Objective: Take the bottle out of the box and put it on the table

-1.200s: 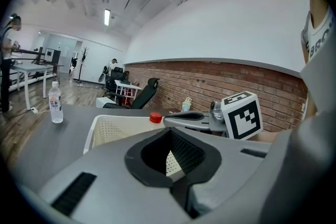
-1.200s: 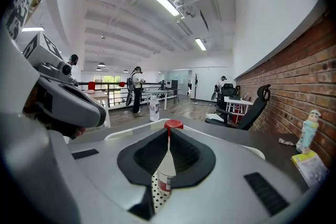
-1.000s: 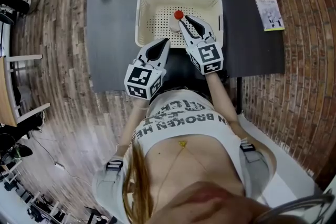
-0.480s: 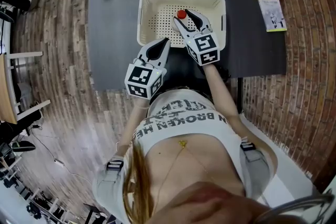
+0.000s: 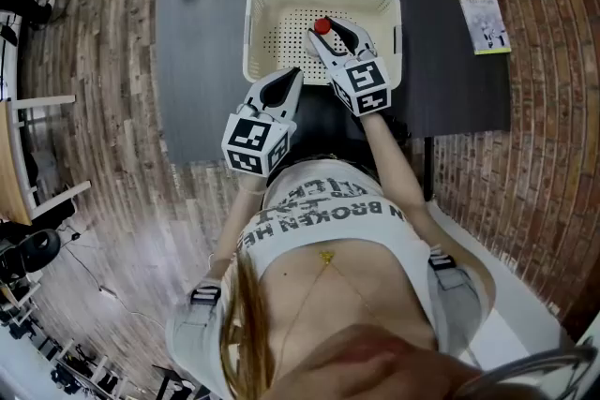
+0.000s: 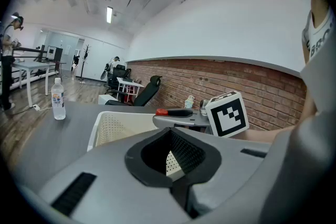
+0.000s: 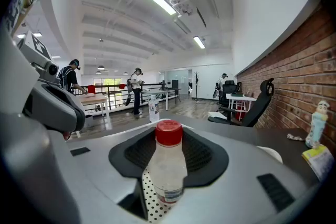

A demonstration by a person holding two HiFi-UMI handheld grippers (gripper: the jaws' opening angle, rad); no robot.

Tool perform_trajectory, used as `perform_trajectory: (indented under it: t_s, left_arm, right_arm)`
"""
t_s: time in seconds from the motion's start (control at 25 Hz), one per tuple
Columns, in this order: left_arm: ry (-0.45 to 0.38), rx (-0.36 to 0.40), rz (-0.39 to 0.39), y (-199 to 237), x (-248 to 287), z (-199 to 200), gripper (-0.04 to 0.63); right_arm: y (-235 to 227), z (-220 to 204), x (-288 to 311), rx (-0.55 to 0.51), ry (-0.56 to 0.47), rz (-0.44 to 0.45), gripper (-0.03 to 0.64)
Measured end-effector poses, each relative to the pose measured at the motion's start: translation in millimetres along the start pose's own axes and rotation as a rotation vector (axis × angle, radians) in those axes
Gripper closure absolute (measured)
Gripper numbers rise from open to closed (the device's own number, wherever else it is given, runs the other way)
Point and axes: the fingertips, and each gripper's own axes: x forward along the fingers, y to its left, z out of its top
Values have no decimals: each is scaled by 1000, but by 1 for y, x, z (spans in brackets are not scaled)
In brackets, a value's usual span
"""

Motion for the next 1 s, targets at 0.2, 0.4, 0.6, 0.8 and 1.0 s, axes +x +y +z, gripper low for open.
perform_trajectory:
  t_s: [0.2,0.4,0.6,0.8,1.0]
  left_arm:
    - [4,-5,0,0,-1,-3,595]
    - [9,-8,-1,-1,0,-4,595]
    - [13,-10,-8,-4,1,-5,595]
    - [17,-15,-12,-7,2,-7,595]
    - [18,-19,-9,-7,1,-9,595]
  right_arm:
    - [1,-1,1,-3,-3,-1,465]
    - [1,-2,-1,0,-12,-4,466]
    - [1,-1,-1,-3,-14,-6,466]
    - [1,-2,-1,-1,-17,-8,466]
    - [1,-3,-1,2,-18,-8,466]
